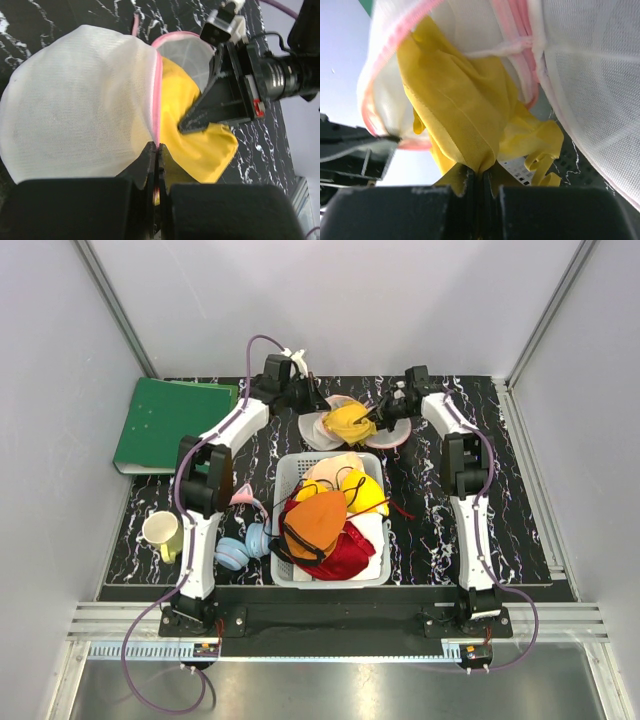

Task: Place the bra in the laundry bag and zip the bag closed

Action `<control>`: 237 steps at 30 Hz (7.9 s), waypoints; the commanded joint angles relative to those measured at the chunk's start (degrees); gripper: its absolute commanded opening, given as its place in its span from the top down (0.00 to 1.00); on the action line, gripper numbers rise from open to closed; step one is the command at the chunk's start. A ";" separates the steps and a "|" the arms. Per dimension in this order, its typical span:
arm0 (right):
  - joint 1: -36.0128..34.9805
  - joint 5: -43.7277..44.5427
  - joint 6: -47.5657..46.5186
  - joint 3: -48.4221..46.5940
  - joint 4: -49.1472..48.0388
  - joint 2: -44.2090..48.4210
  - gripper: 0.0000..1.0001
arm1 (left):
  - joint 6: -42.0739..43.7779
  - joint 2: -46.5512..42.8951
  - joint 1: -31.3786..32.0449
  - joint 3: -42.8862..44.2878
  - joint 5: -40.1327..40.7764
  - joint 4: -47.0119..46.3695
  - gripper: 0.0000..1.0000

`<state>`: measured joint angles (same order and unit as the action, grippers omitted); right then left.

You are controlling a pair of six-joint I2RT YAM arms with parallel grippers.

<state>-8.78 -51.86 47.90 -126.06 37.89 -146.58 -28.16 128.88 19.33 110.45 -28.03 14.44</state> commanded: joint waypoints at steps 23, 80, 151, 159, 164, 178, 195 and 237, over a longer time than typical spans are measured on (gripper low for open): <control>-3.18 1.67 14.59 -18.34 -5.37 -11.79 1.00 | -6.82 -5.30 0.71 -2.09 -7.39 -4.51 0.39; -7.05 25.82 -4.47 -23.18 12.99 -1.43 0.16 | -9.72 -12.25 -4.57 -2.17 10.19 3.93 0.52; 1.57 36.30 -10.46 -24.15 6.76 -8.02 1.00 | -15.61 -10.67 9.32 1.96 20.82 4.63 0.73; 1.48 37.18 -11.69 -19.68 6.76 -1.44 1.00 | -13.59 -10.05 9.32 2.66 21.09 4.81 0.71; 0.96 37.53 -12.13 -17.38 6.85 2.61 1.00 | -11.04 -8.56 9.32 5.29 21.88 6.22 0.71; -1.42 38.58 -14.24 -10.61 6.85 12.20 1.00 | -11.47 -2.58 9.41 7.94 21.96 9.20 0.80; -3.00 36.74 -10.46 -9.73 10.97 17.47 1.00 | -17.45 4.71 8.01 7.75 20.92 13.25 0.86; -13.55 62.84 -6.77 -23.35 23.28 17.03 1.00 | 20.69 -14.54 12.66 -6.13 20.82 -7.84 0.16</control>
<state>-22.02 7.07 37.41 -146.39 58.13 -132.88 -13.41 113.51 30.96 104.71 -12.38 13.15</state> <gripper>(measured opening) 0.020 0.828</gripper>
